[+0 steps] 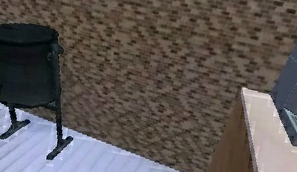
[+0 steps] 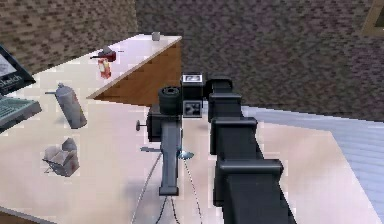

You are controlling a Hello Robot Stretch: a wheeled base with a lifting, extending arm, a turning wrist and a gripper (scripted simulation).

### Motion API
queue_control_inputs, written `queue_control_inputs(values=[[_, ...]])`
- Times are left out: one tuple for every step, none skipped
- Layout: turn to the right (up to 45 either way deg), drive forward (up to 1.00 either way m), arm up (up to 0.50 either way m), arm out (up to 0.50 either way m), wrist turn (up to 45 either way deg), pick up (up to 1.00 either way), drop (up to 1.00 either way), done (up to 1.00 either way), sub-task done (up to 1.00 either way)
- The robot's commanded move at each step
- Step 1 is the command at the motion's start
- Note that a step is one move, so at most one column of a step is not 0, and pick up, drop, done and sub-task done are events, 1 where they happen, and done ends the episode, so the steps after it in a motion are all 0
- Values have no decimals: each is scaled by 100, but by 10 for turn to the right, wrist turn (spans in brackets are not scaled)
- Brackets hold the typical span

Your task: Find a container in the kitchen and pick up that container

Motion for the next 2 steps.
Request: queue_control_inputs(values=[[0, 0, 0, 0, 450, 0, 0, 0, 0], [0, 0, 0, 0, 450, 0, 0, 0, 0]])
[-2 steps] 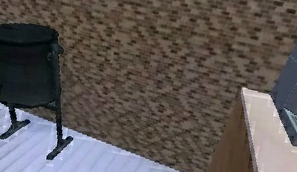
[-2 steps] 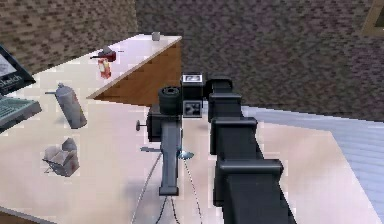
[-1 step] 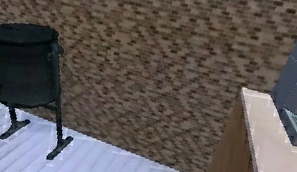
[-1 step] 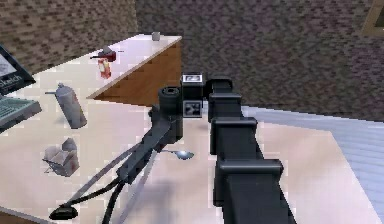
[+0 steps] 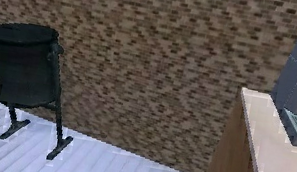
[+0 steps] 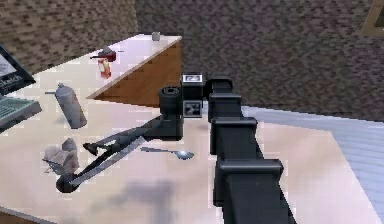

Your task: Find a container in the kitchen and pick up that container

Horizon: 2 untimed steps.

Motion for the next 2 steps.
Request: queue_control_inputs(values=[[0, 0, 0, 0, 450, 0, 0, 0, 0], [0, 0, 0, 0, 450, 0, 0, 0, 0]])
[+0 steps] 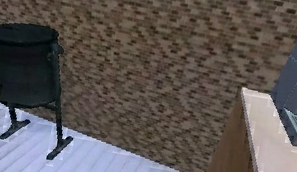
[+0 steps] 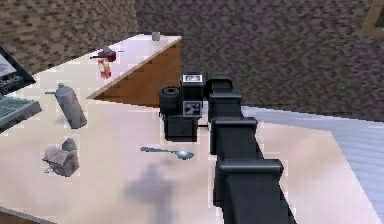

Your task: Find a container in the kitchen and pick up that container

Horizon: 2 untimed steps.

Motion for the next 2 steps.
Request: queue_control_inputs(values=[[0, 0, 0, 0, 60, 0, 0, 0, 0], [0, 0, -16, 0, 0, 0, 0, 0, 0]])
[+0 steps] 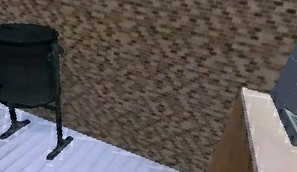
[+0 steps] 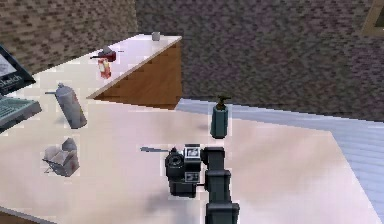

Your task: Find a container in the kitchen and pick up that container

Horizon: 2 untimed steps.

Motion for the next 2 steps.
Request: queue_control_inputs(values=[[0, 0, 0, 0, 0, 100, 0, 0, 0], [0, 0, 10, 0, 0, 0, 0, 0, 0]])
